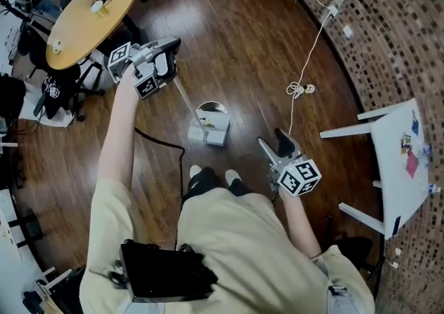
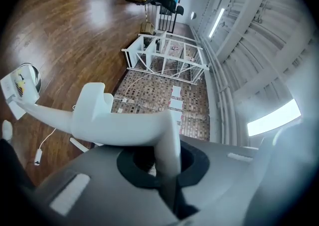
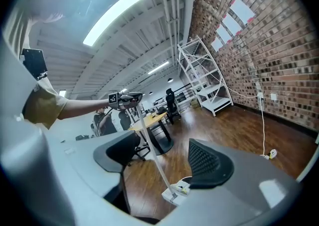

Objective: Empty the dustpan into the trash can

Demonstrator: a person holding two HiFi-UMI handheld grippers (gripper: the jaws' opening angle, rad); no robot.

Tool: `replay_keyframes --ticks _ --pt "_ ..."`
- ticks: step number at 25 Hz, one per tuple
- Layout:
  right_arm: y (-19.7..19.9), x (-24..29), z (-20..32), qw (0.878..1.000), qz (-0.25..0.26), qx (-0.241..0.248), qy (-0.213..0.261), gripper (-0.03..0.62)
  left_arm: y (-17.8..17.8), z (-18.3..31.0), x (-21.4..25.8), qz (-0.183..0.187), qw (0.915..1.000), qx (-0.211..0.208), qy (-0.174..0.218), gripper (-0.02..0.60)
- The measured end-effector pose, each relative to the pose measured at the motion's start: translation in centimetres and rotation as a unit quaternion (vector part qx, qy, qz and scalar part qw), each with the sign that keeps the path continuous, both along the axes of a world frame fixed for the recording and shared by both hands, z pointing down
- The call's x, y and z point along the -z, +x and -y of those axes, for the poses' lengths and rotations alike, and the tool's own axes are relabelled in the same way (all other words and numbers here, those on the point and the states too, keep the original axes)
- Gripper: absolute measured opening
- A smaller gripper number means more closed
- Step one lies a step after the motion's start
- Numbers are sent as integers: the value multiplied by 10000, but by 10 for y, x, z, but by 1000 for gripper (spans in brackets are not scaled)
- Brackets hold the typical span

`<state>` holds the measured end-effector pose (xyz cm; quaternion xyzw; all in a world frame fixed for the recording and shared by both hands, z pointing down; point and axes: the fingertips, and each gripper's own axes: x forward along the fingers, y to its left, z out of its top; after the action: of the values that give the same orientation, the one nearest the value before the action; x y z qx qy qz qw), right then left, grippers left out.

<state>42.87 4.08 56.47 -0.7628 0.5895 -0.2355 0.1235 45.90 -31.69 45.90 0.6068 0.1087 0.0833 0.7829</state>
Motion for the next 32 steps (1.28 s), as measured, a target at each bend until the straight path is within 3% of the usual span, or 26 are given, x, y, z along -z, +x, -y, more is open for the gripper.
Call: replay_keyframes --ticks 11,19,25,32 --pt "33 35 103 9988 -392 -284 86 321 46 52 -1 -445 9981 -256 -346 2" --pt "60 48 162 9981 -555 -264 42 321 71 116 -7 -799 9947 42 -652 2" --pt "93 38 192 9992 -407 -33 12 321 102 150 -22 -739 9940 248 -768 2" --pt "137 25 235 9975 -198 679 -23 321 156 206 -57 -376 9919 783 -924 2"
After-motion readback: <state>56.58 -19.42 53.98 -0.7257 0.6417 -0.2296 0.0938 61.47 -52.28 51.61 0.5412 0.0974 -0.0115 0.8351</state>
